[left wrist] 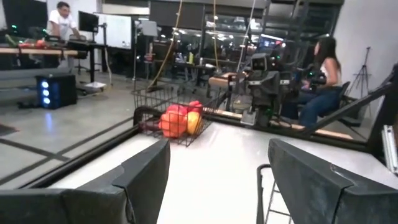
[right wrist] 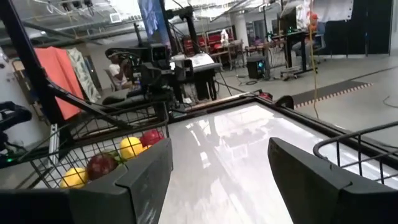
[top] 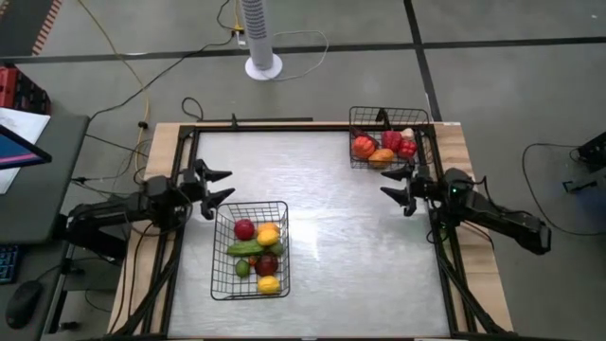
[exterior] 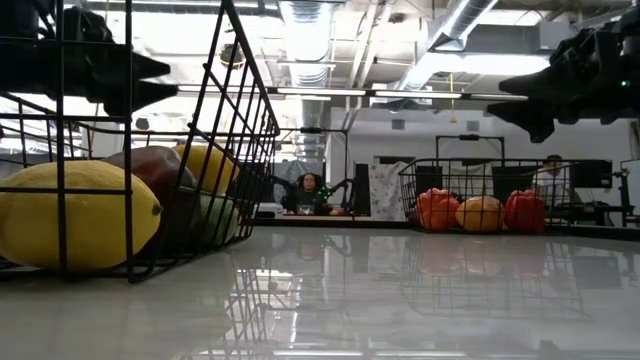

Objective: Sort produce into baskets
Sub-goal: Return to Home Position

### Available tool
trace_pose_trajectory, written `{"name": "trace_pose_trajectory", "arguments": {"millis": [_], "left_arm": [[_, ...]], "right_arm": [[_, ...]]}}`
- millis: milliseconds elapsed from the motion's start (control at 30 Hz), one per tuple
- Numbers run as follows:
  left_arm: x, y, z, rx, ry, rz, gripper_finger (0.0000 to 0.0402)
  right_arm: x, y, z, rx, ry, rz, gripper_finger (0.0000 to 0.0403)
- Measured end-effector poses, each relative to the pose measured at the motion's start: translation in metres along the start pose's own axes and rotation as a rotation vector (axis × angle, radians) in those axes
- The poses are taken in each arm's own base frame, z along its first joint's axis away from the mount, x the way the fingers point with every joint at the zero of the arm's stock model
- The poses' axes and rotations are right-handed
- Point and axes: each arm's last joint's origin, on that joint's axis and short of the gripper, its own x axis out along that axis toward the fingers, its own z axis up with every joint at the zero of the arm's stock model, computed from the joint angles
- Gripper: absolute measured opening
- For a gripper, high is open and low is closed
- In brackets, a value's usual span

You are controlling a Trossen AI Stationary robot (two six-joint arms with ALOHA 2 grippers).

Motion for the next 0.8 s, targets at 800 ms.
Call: {"name": "trace_pose_trajectory", "arguments": {"millis": [800], "left_arm": [[0.0011, 0.0095, -0.0093, 0.050, -0.035, 0.298, 0.0258]], "right_arm": [[0.0000, -0.0010, -0.0015, -0.226, 0.013, -0.018, 0.0291]]}}
